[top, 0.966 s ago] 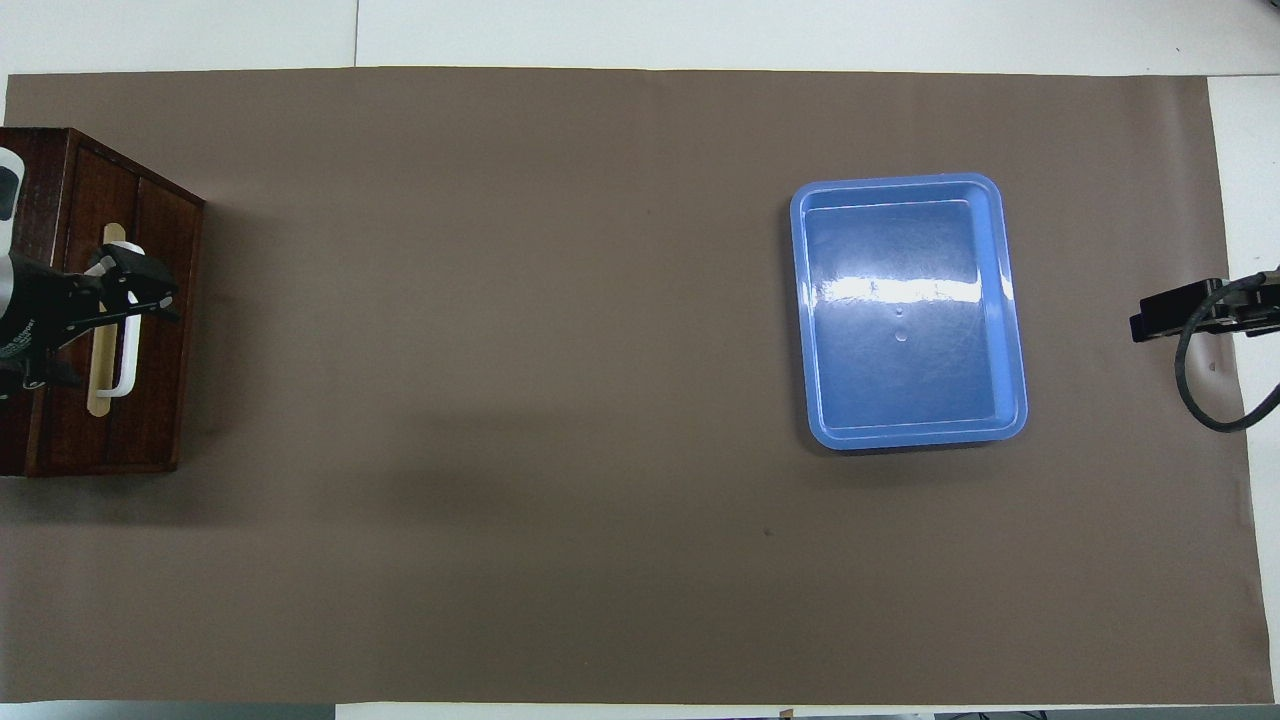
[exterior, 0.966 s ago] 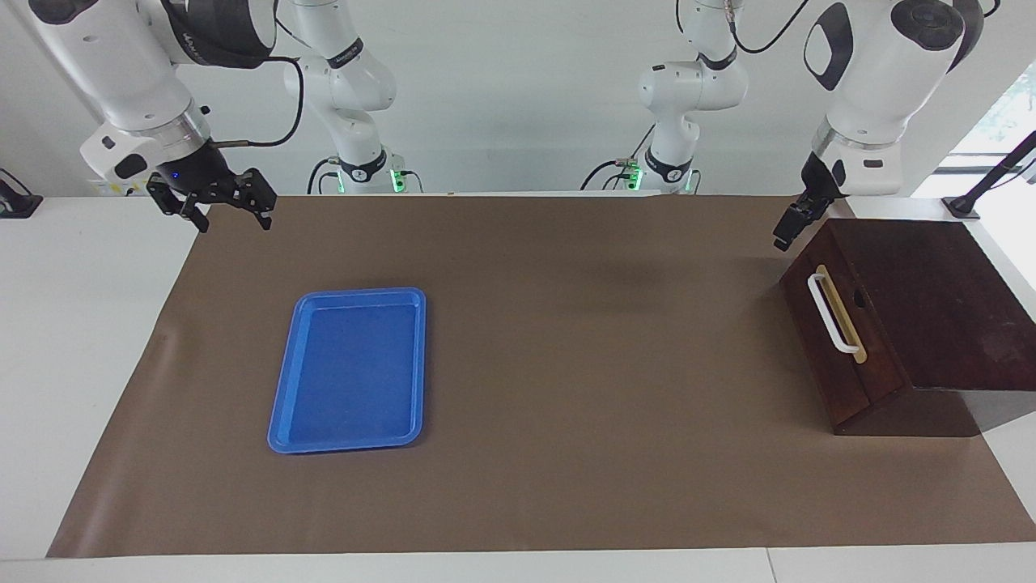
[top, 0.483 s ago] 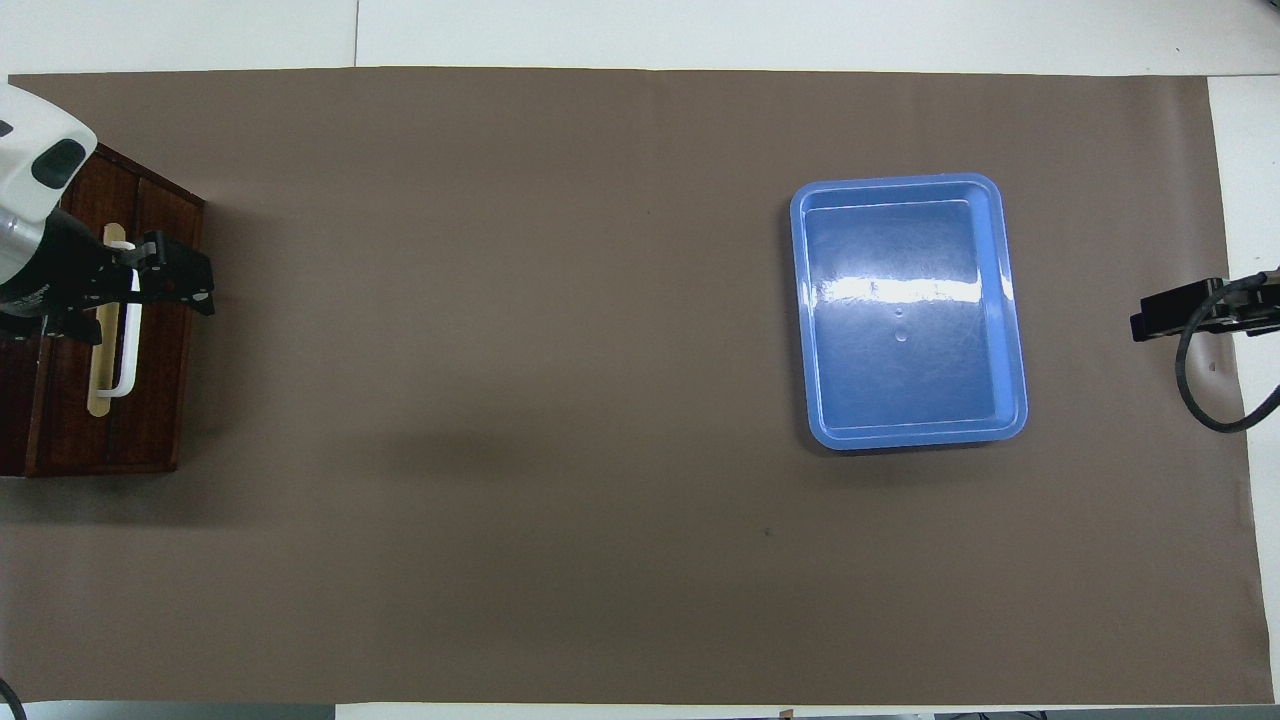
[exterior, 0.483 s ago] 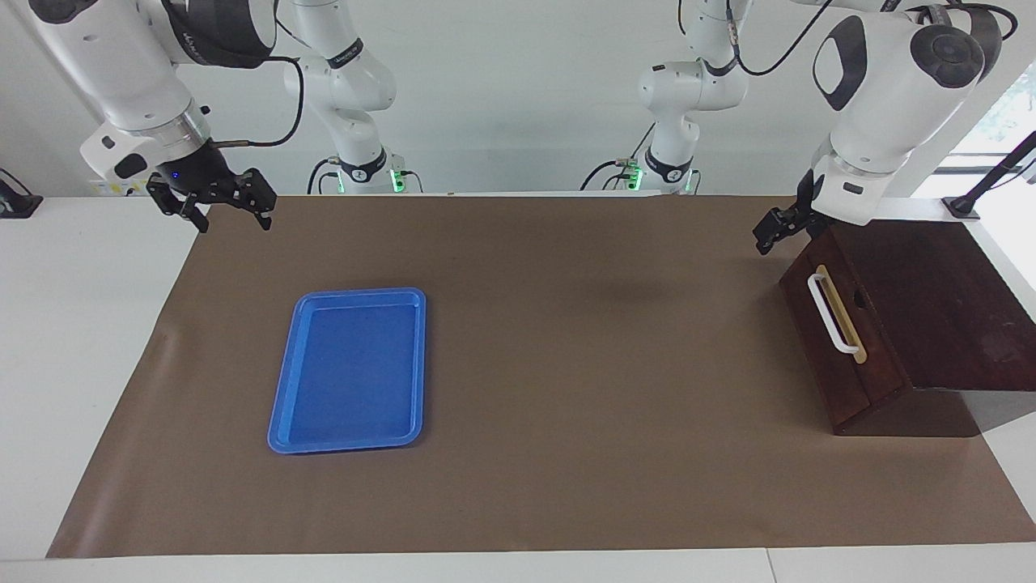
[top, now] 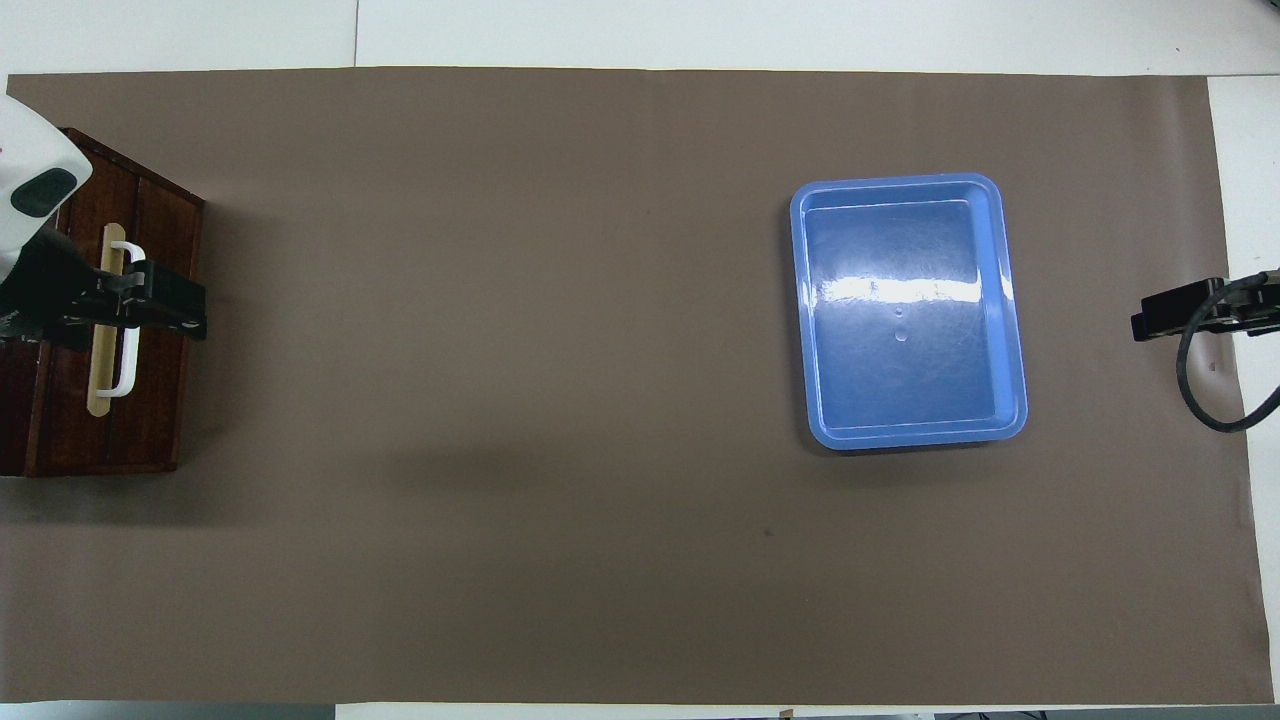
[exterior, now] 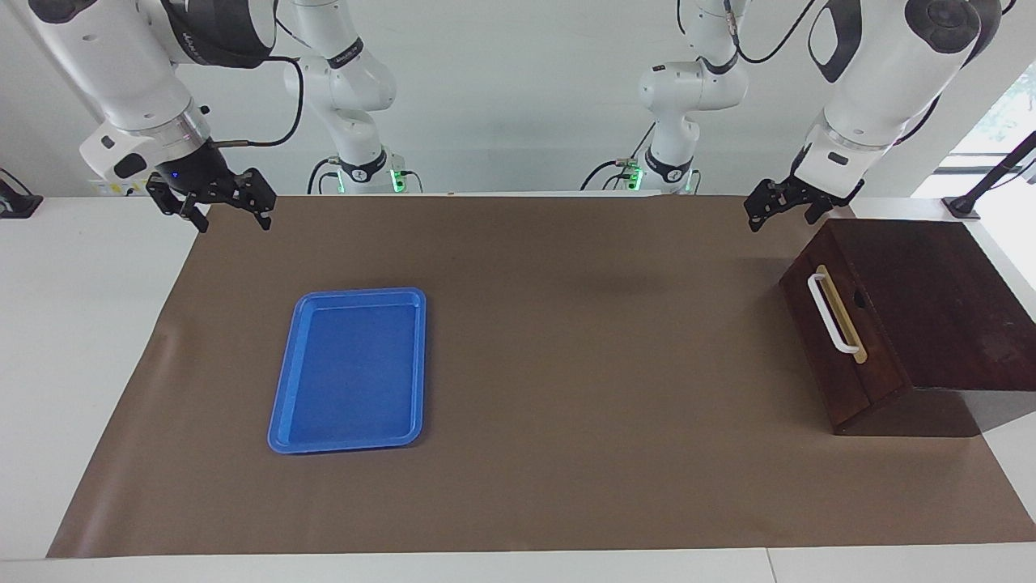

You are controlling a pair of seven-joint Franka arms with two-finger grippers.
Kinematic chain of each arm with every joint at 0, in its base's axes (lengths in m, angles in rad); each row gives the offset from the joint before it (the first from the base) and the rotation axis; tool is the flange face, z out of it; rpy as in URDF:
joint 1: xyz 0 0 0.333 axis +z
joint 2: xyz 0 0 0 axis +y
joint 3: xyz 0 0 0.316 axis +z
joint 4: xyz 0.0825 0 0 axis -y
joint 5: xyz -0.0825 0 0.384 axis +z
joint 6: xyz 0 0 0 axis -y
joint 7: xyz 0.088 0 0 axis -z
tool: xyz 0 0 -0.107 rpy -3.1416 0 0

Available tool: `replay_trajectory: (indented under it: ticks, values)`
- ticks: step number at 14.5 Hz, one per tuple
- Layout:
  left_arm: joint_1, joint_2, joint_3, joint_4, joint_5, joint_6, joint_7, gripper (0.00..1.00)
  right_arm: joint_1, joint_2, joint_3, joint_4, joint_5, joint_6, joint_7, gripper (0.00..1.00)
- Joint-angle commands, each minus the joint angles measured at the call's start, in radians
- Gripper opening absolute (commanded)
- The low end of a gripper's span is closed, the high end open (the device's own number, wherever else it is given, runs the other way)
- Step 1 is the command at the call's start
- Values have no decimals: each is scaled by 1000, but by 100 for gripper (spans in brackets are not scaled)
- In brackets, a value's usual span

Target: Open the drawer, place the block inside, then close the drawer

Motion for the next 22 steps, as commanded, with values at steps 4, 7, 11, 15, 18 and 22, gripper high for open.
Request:
replay_trajectory:
  ticks: [4, 7, 11, 15, 18, 22]
  values:
    - [17, -15, 3, 6, -15, -9, 49, 100, -20, -18, 15, -21, -12, 14, 8, 100]
    - [17, -20, 19, -20, -15, 11, 61, 100, -20, -18, 15, -21, -12, 14, 8, 100]
    - [4, -23, 51, -40, -16, 21, 61, 100, -20, -18, 15, -22, -12, 11, 9, 100]
    - [3, -14, 57, -34, -56, 66, 58, 100, -20, -18, 15, -21, -12, 11, 8, 100]
    - [1, -12, 51, -32, -59, 95, 58, 100, -20, -18, 15, -22, -12, 11, 8, 100]
    - [1, -12, 52, -29, -59, 92, 59, 100, -21, -18, 15, -22, -12, 11, 6, 100]
